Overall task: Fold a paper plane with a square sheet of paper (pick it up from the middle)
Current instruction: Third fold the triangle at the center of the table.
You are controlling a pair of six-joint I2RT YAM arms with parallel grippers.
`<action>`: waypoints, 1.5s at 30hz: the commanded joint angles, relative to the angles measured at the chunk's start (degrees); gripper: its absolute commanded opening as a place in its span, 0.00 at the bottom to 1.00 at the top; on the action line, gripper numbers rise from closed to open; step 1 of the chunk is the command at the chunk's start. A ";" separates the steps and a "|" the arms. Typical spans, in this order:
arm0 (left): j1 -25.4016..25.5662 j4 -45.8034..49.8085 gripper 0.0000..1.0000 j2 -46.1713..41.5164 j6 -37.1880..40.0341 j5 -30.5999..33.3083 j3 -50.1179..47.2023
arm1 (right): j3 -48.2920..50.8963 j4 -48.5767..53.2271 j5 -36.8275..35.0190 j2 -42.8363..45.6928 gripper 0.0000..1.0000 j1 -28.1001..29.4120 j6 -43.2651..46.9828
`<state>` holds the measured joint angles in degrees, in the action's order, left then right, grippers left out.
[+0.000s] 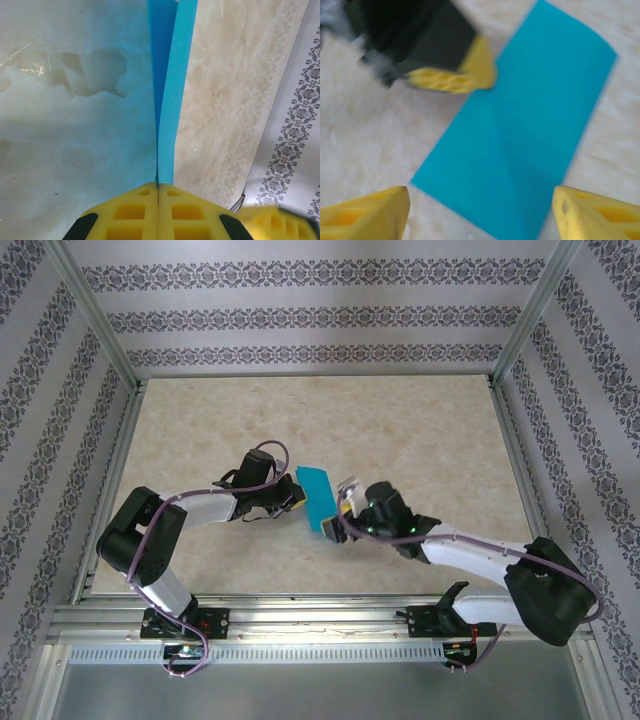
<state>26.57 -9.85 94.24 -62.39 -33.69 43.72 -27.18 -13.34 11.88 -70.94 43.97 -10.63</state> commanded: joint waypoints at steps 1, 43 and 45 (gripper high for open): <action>-0.81 -1.33 0.04 -0.68 0.18 -1.44 -0.68 | 2.35 -6.81 -15.06 0.50 0.65 6.61 16.01; -0.91 -5.79 0.04 0.77 -2.82 -2.14 -2.19 | 5.21 -27.23 -36.36 -14.60 0.16 21.24 31.69; -0.86 -5.80 0.04 0.77 -2.82 -1.99 -2.17 | 5.07 -27.17 -36.34 -14.78 0.12 21.21 31.55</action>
<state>26.50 -13.06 94.30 -64.60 -35.59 42.02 -22.72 -40.10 -23.44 -86.30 64.40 22.24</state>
